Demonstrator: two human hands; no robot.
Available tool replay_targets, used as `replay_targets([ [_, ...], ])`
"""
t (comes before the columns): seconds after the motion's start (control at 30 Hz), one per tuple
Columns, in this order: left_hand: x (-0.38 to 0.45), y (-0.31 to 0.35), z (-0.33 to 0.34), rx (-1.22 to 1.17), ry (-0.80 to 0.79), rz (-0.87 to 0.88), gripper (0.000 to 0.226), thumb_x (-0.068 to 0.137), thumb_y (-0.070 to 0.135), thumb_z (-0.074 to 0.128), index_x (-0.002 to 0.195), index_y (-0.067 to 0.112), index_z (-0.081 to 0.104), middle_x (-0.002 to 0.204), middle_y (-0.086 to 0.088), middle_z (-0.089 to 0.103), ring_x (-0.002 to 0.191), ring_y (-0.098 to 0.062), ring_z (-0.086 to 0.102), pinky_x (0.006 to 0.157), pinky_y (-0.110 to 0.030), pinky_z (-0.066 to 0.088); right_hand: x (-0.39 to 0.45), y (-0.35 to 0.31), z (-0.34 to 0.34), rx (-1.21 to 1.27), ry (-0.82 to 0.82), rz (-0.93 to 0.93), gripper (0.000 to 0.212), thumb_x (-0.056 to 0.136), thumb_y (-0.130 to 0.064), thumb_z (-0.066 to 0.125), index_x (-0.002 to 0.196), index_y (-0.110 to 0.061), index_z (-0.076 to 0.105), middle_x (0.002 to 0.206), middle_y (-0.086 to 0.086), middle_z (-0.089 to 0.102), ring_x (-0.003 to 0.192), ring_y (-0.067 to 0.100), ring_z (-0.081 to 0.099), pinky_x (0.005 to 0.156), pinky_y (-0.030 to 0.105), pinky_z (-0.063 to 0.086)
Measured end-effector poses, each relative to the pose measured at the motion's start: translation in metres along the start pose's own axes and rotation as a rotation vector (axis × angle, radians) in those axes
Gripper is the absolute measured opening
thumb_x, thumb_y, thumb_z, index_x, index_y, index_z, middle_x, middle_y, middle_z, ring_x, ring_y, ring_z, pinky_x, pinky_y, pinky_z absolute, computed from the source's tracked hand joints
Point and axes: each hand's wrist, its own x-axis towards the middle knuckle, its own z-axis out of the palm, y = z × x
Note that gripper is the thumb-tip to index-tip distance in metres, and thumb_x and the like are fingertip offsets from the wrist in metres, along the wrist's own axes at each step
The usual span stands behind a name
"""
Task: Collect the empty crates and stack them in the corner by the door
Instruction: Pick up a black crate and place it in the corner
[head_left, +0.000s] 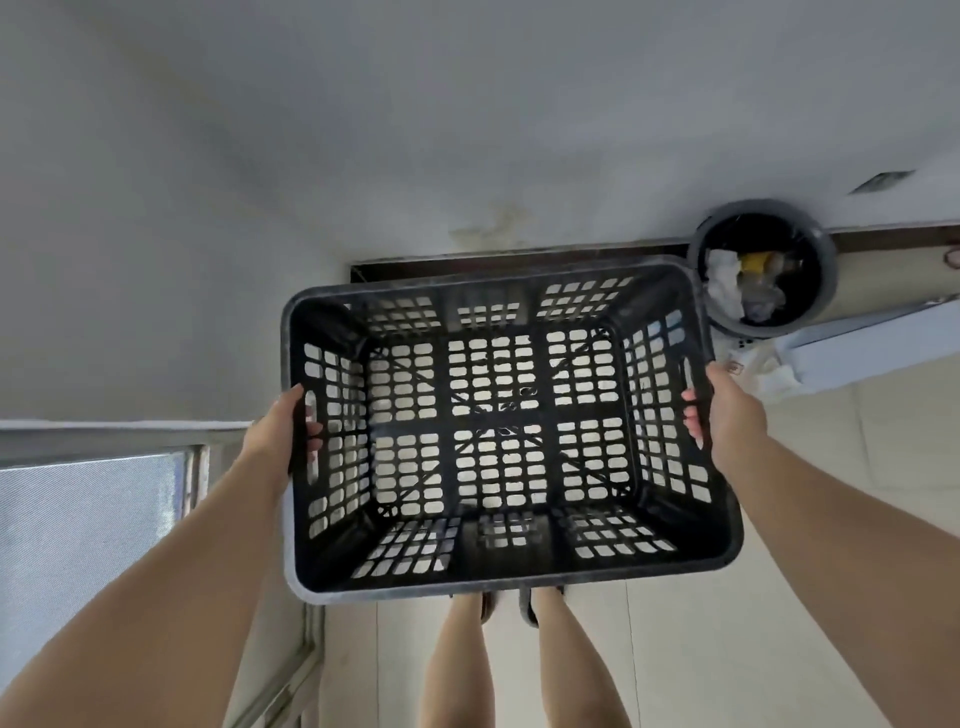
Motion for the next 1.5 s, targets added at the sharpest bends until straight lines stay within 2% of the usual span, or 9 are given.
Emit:
replay_targets([
  [0.27,0.158,-0.022,0.083,0.012,0.010,0.003,0.029,0.086,0.047,0.060,0.086,0.018,0.062,0.075,-0.002,0.062,0.062,-0.017,0.056,0.074,-0.036,0.047,0.131,0.037,0.094,0.009,0.039,0.013,0.044,0.093,-0.047,0.052,0.069,-0.011,0.061,0.061,0.003,0.053,0.050,0.016,0.044,0.052,0.024,0.037],
  [0.8,0.314,-0.068,0.176,0.002,0.055,-0.020,0.026,0.086,0.047,0.058,0.083,0.022,0.063,0.075,0.001,0.060,0.058,-0.016,0.052,0.060,-0.029,0.045,0.273,0.092,0.178,-0.029,0.092,-0.027,0.044,0.090,-0.045,0.052,0.068,-0.009,0.062,0.058,0.006,0.054,0.051,0.018,0.046,0.052,0.025,0.040],
  [0.93,0.299,-0.063,0.175,0.032,0.041,-0.072,0.025,0.089,0.042,0.058,0.093,0.018,0.062,0.079,0.001,0.060,0.067,-0.016,0.056,0.076,-0.039,0.052,0.268,0.081,0.174,-0.234,0.008,0.028,0.054,0.095,-0.049,0.041,0.098,-0.001,0.066,0.072,0.012,0.058,0.058,0.025,0.052,0.060,0.032,0.043],
  [1.0,0.280,-0.052,0.172,0.082,0.025,-0.106,0.024,0.089,0.039,0.059,0.091,0.015,0.060,0.081,-0.003,0.060,0.069,-0.018,0.057,0.069,-0.037,0.051,0.257,0.066,0.171,-0.579,-0.001,0.015,0.056,0.102,-0.045,0.033,0.116,0.001,0.060,0.100,0.020,0.063,0.088,0.033,0.060,0.081,0.038,0.044],
  [1.07,0.258,-0.036,0.166,0.161,0.009,-0.127,0.041,0.076,0.046,0.065,0.098,0.012,0.060,0.089,-0.008,0.062,0.078,-0.025,0.061,0.071,-0.038,0.053,0.238,0.045,0.167,-0.947,-0.030,-0.100,0.054,0.103,-0.040,0.033,0.137,0.000,0.045,0.131,0.021,0.054,0.120,0.036,0.052,0.095,0.038,0.039],
  [1.13,0.267,-0.032,0.153,0.298,0.006,-0.091,0.071,0.056,0.056,0.065,0.114,0.016,0.060,0.105,-0.011,0.065,0.094,-0.033,0.064,0.086,-0.048,0.053,0.215,0.021,0.163,-1.181,-0.094,-0.219,0.045,0.100,-0.036,0.043,0.136,-0.008,0.044,0.123,0.014,0.057,0.114,0.033,0.054,0.086,0.037,0.041],
  [1.23,0.210,0.013,0.154,0.561,-0.073,0.064,0.082,0.060,0.058,0.065,0.133,0.022,0.052,0.131,-0.011,0.059,0.114,-0.035,0.058,0.101,-0.049,0.044,0.174,-0.021,0.159,-1.389,-0.146,-0.391,0.033,0.094,-0.028,0.046,0.124,-0.015,0.051,0.104,0.005,0.060,0.094,0.025,0.058,0.078,0.035,0.045],
  [1.33,0.105,0.085,0.160,0.950,-0.080,0.384,0.062,0.090,0.041,0.056,0.144,0.015,0.040,0.141,-0.014,0.047,0.127,-0.035,0.046,0.103,-0.043,0.038,0.121,-0.077,0.153,-1.495,-0.151,-0.645,0.036,0.095,-0.030,0.046,0.128,-0.014,0.049,0.112,0.006,0.063,0.097,0.025,0.062,0.074,0.033,0.049],
  [1.5,-0.022,0.189,0.153,1.261,0.007,0.695,0.056,0.091,0.039,0.053,0.142,0.019,0.041,0.140,-0.010,0.048,0.127,-0.031,0.046,0.101,-0.041,0.039,0.016,-0.179,0.123,-1.564,-0.097,-0.990,0.037,0.098,-0.029,0.041,0.130,-0.012,0.047,0.125,0.008,0.055,0.114,0.027,0.053,0.084,0.035,0.042],
])
